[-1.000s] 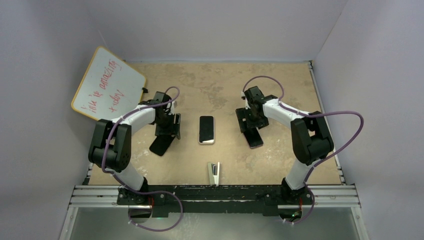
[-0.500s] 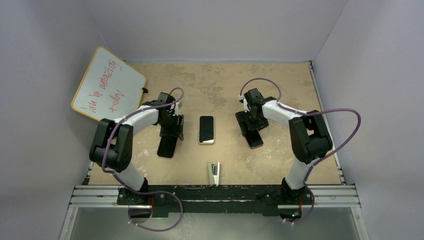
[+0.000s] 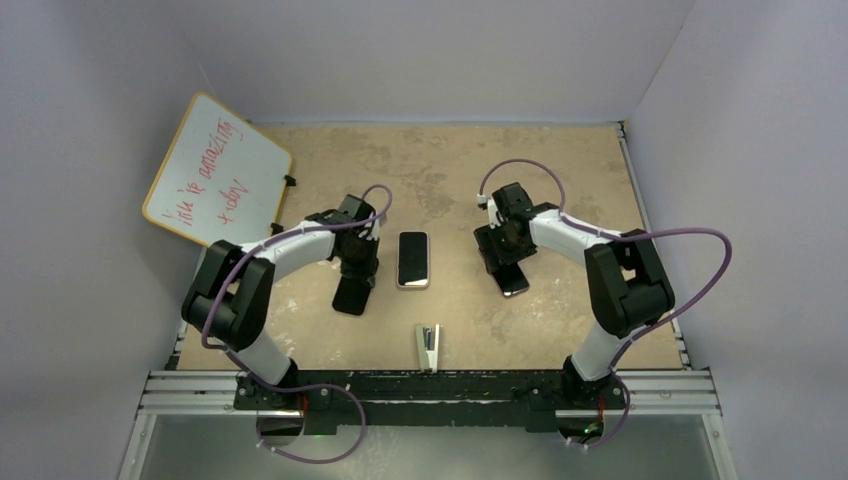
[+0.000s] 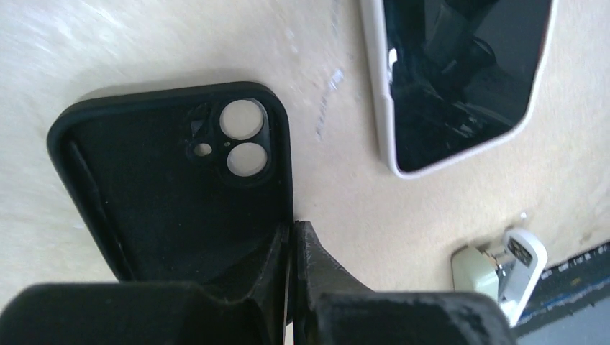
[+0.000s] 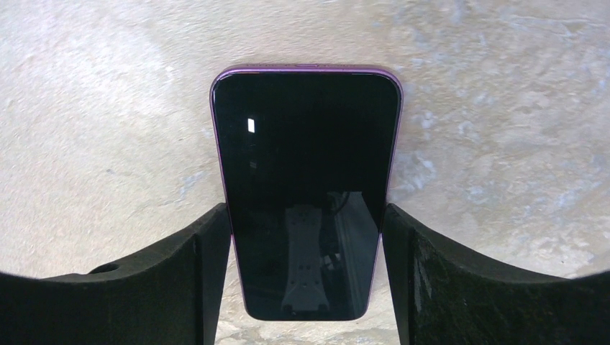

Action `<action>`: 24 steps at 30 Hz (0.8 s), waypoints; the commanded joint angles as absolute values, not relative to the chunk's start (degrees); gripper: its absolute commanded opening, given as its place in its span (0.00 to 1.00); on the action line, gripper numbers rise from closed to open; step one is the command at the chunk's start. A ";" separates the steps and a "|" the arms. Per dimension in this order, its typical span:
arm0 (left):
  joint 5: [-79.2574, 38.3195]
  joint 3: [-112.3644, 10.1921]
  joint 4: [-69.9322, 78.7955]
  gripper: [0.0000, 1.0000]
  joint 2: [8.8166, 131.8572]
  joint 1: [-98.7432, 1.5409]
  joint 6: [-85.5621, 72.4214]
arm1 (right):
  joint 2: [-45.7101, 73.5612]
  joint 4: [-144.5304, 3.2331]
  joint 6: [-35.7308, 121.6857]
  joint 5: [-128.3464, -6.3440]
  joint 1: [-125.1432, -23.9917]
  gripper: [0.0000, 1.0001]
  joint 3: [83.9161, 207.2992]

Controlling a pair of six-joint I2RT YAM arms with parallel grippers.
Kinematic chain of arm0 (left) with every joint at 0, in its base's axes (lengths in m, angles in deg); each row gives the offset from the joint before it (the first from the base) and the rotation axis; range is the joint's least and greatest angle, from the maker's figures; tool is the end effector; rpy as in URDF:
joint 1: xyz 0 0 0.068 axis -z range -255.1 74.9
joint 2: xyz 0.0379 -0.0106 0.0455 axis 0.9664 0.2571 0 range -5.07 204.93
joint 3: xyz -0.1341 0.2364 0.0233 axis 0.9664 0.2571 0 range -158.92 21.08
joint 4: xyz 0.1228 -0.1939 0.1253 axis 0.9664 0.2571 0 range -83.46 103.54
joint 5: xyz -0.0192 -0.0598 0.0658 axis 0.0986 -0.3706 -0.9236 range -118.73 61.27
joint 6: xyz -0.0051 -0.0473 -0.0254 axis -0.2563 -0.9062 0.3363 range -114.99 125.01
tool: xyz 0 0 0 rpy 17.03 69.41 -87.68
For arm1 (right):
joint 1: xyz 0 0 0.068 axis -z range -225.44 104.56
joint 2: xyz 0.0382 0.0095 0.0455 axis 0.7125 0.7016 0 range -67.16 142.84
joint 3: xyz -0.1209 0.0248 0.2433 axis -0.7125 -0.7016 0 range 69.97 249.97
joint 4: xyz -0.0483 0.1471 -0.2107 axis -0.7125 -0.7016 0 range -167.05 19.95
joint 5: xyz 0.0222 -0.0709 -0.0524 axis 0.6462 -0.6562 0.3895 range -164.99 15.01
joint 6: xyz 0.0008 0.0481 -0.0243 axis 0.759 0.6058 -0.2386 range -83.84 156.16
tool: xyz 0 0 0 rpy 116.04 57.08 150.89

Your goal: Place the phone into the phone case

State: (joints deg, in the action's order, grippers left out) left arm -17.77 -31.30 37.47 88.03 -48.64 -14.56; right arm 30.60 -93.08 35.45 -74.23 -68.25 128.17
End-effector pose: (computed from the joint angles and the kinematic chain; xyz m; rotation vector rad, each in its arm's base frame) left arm 0.2597 -0.1368 0.1593 0.2184 2.8815 -0.4377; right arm 0.3070 0.1296 0.1681 -0.5486 2.6139 0.1420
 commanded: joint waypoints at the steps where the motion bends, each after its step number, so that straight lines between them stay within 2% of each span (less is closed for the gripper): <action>1: -12.67 -28.03 35.82 0.14 83.75 -47.41 -17.64 | 24.82 -89.02 29.87 -69.31 -70.56 0.43 124.80; 2: -11.35 -27.84 36.11 0.21 82.49 -47.43 -18.19 | 23.04 -87.83 28.26 -68.82 -71.10 0.42 123.76; 4: -8.85 -28.36 36.51 0.43 79.25 -47.58 -19.48 | 18.97 -85.26 24.47 -67.20 -72.48 0.41 121.35; 5: -7.60 -29.08 36.77 0.50 77.55 -47.71 -19.99 | 16.67 -83.79 22.29 -65.91 -73.05 0.40 119.98; 6: -6.52 -30.23 37.34 0.54 76.05 -47.99 -20.37 | 14.43 -82.45 20.32 -63.45 -73.54 0.39 118.72; 11: -1.59 -38.49 41.36 0.60 72.76 -50.85 -19.20 | 2.87 -76.85 7.47 -51.24 -75.46 0.29 113.46; 15: 6.69 -44.60 43.91 0.61 73.09 -52.30 -16.27 | -2.93 -76.03 -1.99 -46.22 -78.40 0.20 112.98; 19: 15.75 -49.07 45.81 0.63 73.50 -52.42 -14.50 | -6.37 -75.48 -10.95 -46.30 -83.77 0.21 113.13; 24: 23.87 -48.41 44.33 0.64 74.11 -52.34 -15.04 | -5.89 -75.54 -17.38 -49.51 -89.67 0.23 115.87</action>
State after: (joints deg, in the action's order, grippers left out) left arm 14.27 -47.60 43.92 73.87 -52.21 -16.36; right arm -5.75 -78.79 -8.39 -49.69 -86.52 112.82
